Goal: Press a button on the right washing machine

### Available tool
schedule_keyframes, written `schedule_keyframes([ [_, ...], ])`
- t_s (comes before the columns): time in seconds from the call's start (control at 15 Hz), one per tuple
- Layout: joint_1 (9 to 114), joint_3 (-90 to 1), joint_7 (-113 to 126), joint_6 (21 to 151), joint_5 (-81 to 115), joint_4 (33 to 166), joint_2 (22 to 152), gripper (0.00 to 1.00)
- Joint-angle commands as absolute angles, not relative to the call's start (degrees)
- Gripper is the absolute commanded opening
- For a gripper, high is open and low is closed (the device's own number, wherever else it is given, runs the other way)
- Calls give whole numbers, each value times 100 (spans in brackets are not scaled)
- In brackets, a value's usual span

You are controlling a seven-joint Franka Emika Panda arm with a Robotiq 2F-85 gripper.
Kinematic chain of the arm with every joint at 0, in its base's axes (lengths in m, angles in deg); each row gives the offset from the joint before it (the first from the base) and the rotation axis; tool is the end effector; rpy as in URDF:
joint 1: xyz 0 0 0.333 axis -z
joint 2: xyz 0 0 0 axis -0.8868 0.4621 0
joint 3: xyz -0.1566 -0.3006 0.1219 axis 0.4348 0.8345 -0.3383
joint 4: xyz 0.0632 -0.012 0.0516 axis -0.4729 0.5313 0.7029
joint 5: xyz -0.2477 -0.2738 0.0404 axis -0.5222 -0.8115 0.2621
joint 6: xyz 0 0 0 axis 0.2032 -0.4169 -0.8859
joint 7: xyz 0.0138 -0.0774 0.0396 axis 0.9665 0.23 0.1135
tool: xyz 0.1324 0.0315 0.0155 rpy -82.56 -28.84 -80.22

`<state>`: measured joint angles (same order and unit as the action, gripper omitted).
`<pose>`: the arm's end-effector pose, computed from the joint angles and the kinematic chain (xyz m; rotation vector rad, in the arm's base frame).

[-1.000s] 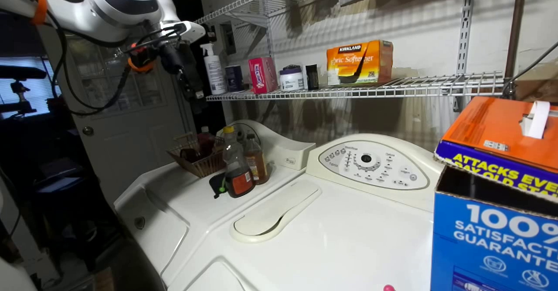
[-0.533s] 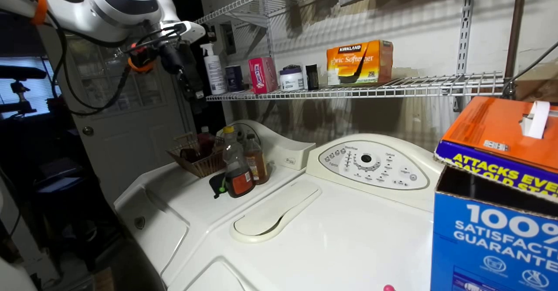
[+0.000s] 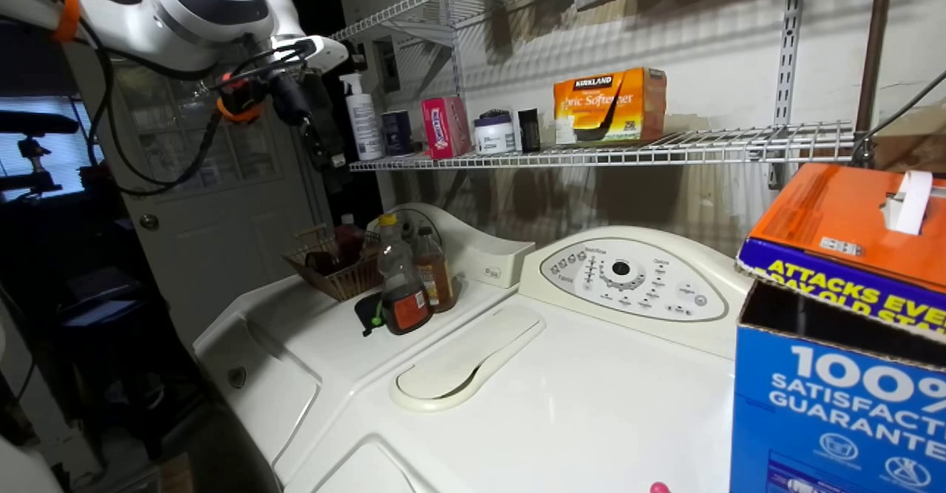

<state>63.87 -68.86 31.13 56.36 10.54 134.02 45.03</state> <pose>0.3708 0.1326 0.5586 2.8509 -0.2304 0.2045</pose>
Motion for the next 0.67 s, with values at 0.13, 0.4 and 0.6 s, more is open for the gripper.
schedule_keyframes([
  [0.13,6203,-6379,3043,6420,1104,13563,4679,100],
  [0.4,6271,-5809,2757,7873,1397,13982,4941,100],
  [0.6,6266,-5248,2047,9032,1849,14272,5355,100],
])
